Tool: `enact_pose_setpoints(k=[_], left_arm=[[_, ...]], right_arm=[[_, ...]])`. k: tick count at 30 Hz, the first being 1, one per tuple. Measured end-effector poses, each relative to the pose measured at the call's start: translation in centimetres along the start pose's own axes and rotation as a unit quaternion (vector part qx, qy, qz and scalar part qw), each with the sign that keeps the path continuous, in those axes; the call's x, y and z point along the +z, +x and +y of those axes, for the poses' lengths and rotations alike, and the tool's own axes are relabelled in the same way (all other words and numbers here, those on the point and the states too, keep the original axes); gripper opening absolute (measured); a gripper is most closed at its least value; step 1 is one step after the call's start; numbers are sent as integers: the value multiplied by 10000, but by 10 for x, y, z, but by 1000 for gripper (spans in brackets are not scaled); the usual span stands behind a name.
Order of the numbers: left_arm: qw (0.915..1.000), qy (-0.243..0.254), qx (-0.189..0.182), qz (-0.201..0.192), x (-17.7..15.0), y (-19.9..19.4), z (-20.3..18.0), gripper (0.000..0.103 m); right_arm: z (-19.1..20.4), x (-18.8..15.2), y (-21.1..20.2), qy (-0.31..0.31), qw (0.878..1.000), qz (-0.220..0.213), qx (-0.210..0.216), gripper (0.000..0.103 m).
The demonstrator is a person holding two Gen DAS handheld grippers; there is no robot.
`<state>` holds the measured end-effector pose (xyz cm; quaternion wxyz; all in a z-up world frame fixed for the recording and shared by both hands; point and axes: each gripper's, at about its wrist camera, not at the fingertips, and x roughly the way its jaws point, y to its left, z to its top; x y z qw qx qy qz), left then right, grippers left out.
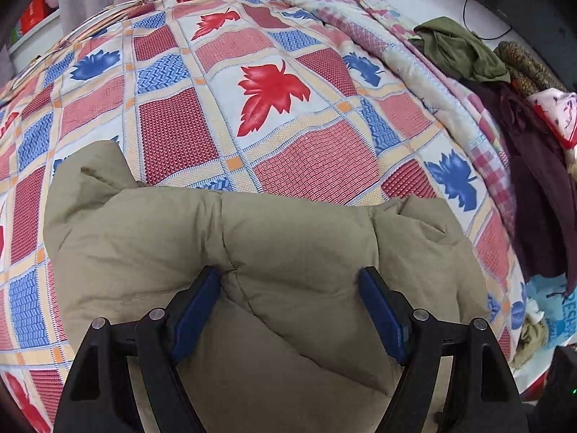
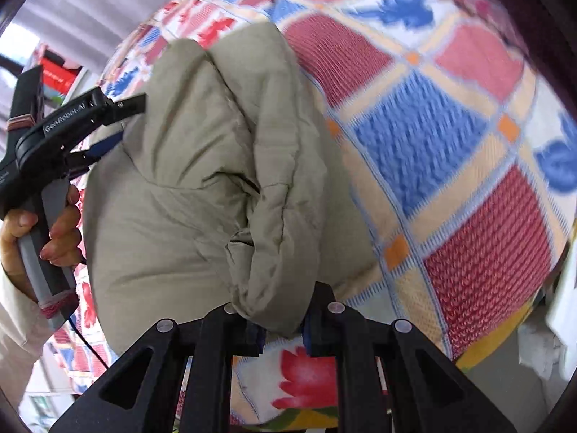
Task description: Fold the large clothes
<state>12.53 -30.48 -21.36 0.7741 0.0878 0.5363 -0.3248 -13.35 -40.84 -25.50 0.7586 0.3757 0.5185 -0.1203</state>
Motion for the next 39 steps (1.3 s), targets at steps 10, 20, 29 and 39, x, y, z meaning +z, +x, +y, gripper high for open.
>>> enact_pose_setpoints(k=[10, 20, 29, 39], left_arm=[[9999, -74, 64, 50, -2, 0, 7, 80], [9991, -272, 172, -277, -7, -43, 24, 80], [9906, -1184, 531, -430, -51, -87, 98, 80], [9909, -1318, -13, 287, -97, -55, 97, 80]], right_arm=[[-4, 30, -73, -432, 9967, -693, -3, 45], [46, 86, -37, -1040, 9918, -333, 668, 56], [78, 110, 30, -1148, 9855, 534, 1132, 66], [67, 94, 41, -1514, 9860, 580, 396, 20]])
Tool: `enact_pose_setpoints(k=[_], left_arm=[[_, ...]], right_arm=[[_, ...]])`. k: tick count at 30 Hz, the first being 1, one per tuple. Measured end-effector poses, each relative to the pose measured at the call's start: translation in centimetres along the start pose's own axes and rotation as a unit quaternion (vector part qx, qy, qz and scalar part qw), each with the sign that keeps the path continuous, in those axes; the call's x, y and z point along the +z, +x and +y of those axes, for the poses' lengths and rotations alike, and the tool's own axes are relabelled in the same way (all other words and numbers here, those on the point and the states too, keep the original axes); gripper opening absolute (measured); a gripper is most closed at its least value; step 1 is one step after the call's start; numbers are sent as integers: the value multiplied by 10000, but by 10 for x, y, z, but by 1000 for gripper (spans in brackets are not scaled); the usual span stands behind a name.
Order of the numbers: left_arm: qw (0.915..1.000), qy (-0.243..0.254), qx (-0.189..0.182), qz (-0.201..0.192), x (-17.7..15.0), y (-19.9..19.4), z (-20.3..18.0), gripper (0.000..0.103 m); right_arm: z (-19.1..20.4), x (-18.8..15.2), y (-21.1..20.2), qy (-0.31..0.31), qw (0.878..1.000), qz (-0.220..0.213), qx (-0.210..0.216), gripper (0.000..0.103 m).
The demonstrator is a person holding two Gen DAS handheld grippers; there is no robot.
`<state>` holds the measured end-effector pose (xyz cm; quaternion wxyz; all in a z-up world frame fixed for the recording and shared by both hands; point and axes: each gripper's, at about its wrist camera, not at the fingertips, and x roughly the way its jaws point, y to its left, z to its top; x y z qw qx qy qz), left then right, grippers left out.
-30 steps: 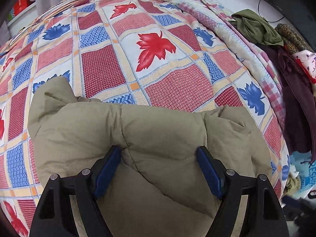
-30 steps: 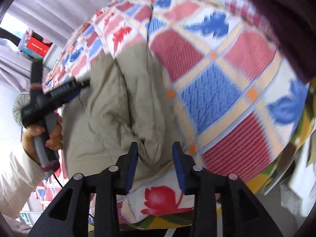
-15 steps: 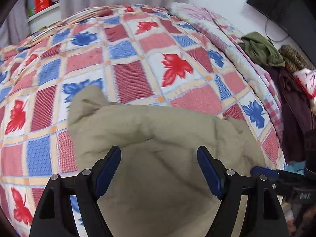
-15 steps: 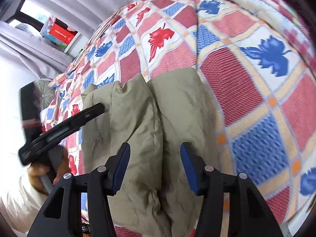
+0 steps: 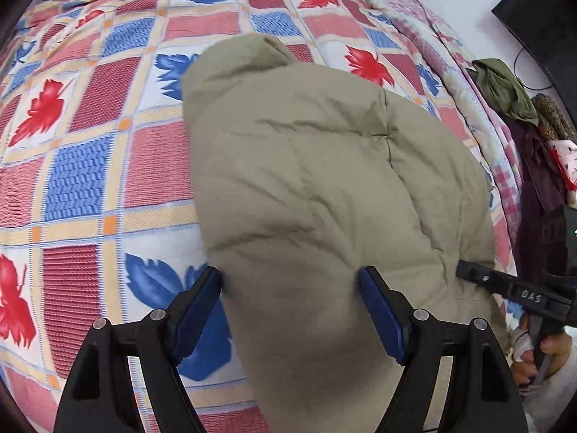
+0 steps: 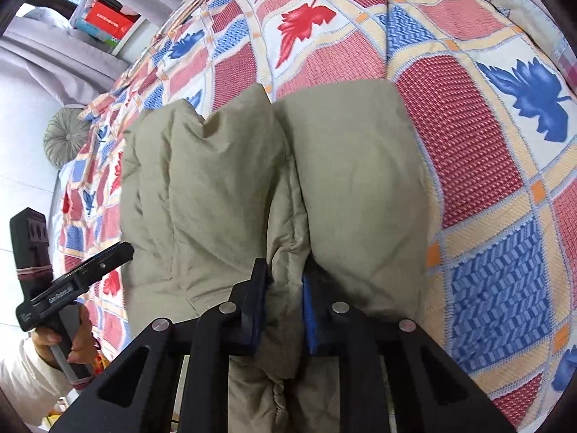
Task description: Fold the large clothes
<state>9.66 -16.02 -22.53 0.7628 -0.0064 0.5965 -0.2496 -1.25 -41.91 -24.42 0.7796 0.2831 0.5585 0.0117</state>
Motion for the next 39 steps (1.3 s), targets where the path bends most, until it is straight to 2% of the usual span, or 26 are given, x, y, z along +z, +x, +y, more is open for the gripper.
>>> enact_pose_setpoints(k=[8, 14, 16, 18, 23, 25, 29, 30, 31, 39], left_arm=[[9999, 23, 93, 115, 2, -3, -3, 80], [9995, 90, 275, 131, 1, -15, 2, 80], [9995, 61, 266, 127, 0, -18, 4, 82], [9995, 77, 294, 79, -1, -22, 6, 99], [9994, 66, 331, 54, -5, -25, 11, 99], [9996, -24, 287, 80, -6, -25, 15, 99], [9995, -196, 214, 121, -7, -24, 26, 99], [9995, -191, 216, 120, -7, -23, 28, 99], [9995, -184, 208, 117, -7, -23, 29, 99], [9977, -484, -298, 370, -10, -11, 48, 99]], right_arm=[[-5, -6, -1, 147, 9999, 70, -29, 20], [-1, -13, -40, 169, 9993, -319, -32, 22], [-5, -14, -51, 250, 9987, -432, -131, 35], [-9, -14, -59, 302, 9982, -487, -196, 38], [-22, -12, -64, 429, 9973, -478, -354, 42], [-26, -12, -63, 499, 9966, -491, -425, 56], [-34, -11, -62, 561, 9966, -481, -368, 60], [-36, -10, -61, 569, 9968, -449, -324, 68], [-38, -10, -61, 567, 9973, -422, -211, 82], [-49, -6, -47, 621, 9970, -203, 410, 84]])
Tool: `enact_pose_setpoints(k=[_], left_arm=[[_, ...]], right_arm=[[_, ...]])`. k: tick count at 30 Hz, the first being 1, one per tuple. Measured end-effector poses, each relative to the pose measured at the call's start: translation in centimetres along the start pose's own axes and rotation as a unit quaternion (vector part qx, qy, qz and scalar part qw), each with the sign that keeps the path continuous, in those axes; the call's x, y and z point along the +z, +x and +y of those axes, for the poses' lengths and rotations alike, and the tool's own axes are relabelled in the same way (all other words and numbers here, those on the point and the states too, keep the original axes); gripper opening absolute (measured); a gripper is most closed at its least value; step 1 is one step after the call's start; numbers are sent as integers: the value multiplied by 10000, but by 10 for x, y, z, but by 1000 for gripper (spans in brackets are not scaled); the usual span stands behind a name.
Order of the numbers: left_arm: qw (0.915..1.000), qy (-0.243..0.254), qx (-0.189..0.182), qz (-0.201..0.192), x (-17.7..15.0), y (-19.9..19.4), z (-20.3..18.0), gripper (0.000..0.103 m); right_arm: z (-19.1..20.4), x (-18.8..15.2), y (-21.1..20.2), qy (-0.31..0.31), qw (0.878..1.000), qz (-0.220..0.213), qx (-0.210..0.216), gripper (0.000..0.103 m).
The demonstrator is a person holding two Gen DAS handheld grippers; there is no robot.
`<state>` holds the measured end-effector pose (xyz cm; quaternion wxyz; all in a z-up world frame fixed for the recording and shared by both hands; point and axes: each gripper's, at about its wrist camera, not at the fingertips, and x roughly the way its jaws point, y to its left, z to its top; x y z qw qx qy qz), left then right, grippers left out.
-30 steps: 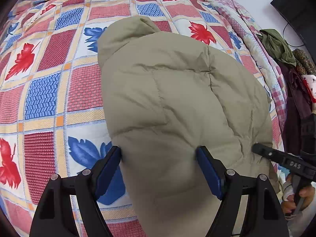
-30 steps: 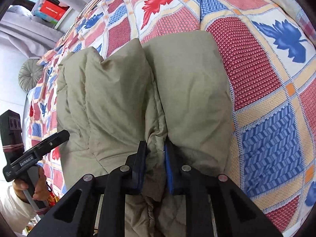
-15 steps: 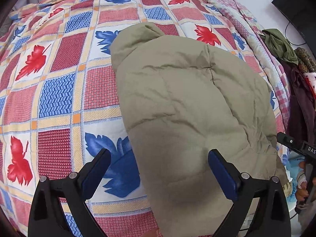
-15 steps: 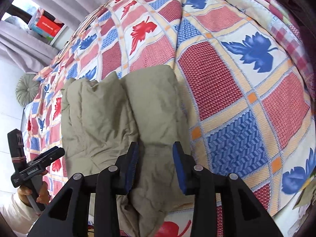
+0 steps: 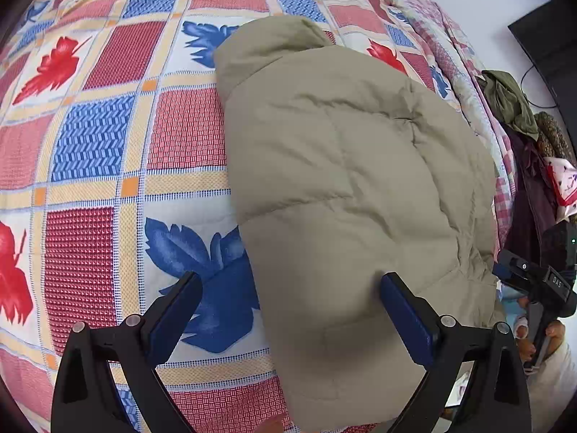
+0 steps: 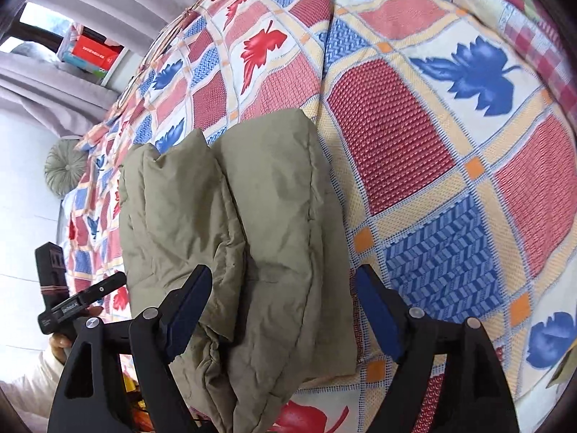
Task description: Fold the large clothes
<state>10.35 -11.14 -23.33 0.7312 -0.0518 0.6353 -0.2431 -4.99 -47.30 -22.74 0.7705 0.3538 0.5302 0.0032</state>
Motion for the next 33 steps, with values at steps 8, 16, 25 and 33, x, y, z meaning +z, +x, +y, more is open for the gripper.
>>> enact_pose_setpoints(k=[8, 16, 25, 33], left_arm=[[9969, -381, -668, 174, -3, 11, 20, 99], [9908, -591, -1196, 237, -5, 21, 38, 99], [9755, -802, -2020, 334, 1, 44, 40, 99], [9754, -831, -2026, 269, 13, 53, 47, 99]], right_arm=[[-21, 4, 24, 332, 9985, 260, 339, 85], [-29, 6, 47, 241, 9964, 545, 606, 85], [-30, 18, 77, 567, 9834, 758, 1547, 85], [2, 34, 72, 14, 9745, 821, 2087, 103]])
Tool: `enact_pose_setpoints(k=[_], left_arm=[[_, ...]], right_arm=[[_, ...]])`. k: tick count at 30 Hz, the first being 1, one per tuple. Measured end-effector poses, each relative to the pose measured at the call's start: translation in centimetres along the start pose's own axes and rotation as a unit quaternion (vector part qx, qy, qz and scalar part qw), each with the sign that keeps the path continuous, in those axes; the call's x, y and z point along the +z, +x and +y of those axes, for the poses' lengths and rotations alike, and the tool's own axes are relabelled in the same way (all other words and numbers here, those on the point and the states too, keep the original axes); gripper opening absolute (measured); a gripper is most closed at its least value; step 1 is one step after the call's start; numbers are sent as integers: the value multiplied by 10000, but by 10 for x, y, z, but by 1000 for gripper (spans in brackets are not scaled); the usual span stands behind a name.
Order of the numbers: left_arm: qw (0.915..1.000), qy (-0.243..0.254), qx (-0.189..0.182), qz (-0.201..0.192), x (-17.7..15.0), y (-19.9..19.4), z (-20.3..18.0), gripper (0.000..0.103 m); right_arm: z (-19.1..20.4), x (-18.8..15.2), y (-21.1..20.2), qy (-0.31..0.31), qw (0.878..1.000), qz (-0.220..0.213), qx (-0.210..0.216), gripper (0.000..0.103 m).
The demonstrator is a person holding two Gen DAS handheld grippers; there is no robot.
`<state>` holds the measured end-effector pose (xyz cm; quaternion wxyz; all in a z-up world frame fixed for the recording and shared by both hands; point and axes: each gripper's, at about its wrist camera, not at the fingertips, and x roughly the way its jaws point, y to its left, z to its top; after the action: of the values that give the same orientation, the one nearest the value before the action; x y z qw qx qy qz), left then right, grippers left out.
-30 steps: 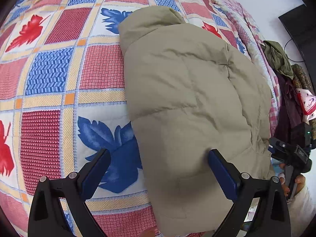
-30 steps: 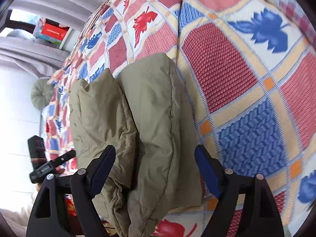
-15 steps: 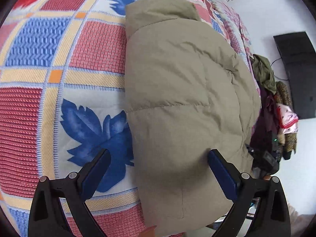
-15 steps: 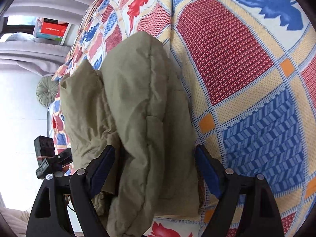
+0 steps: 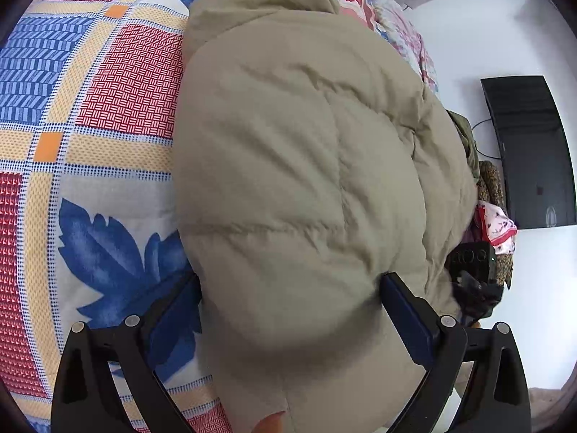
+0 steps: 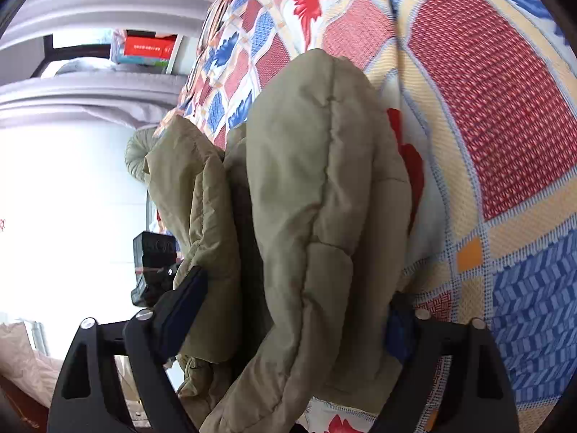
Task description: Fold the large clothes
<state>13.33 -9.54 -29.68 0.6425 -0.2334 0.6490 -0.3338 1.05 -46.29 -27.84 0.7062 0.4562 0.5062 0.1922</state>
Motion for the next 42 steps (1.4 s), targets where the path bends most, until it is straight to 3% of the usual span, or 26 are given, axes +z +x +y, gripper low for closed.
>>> enact_pose_setpoints(k=[3, 6, 8, 10, 13, 19, 23, 24, 26, 28, 31, 37, 42], left_arm=[[9994, 241, 247, 17, 0, 4, -9, 100], [9984, 410, 388, 62, 3, 15, -21, 102], [9980, 434, 451, 96, 5, 19, -23, 102], [9983, 374, 433, 148, 6, 24, -23, 102], [9987, 378, 269, 232, 8, 38, -25, 102], [9992, -84, -273, 273, 4, 58, -16, 102], [9998, -50, -88, 176, 2, 63, -31, 102], [9999, -22, -17, 149, 1, 63, -38, 97], [9999, 70, 77, 86, 1, 58, -49, 88], [9997, 221, 114, 18, -1, 49, -56, 80], [9991, 417, 81, -74, 2, 36, -69, 73], [9975, 509, -17, -500, 8, -16, -77, 73], [9943, 545, 129, -908, 29, -75, -51, 73]], right_arm=[[8, 5, 1, -60, 10000, 36, -57, 103], [20, 4, 16, -469, 9953, 348, -772, 103], [28, 10, 32, -861, 9840, 527, -1468, 103], [24, 18, 42, -836, 9806, 635, -1653, 103], [9, 33, 58, -503, 9854, 771, -1432, 103], [-4, 38, 82, -265, 9910, 897, -961, 103], [0, 38, 88, -200, 9908, 868, -1018, 103], [1, 38, 88, -159, 9907, 876, -1029, 102], [3, 38, 88, -48, 9908, 868, -1033, 96], [9, 35, 85, 47, 9926, 802, -906, 71], [25, 29, 80, -32, 9943, 704, -798, 52], [67, 16, 85, -213, 9967, 558, -541, 47], [117, 19, 122, -537, 9963, 583, -331, 47]])
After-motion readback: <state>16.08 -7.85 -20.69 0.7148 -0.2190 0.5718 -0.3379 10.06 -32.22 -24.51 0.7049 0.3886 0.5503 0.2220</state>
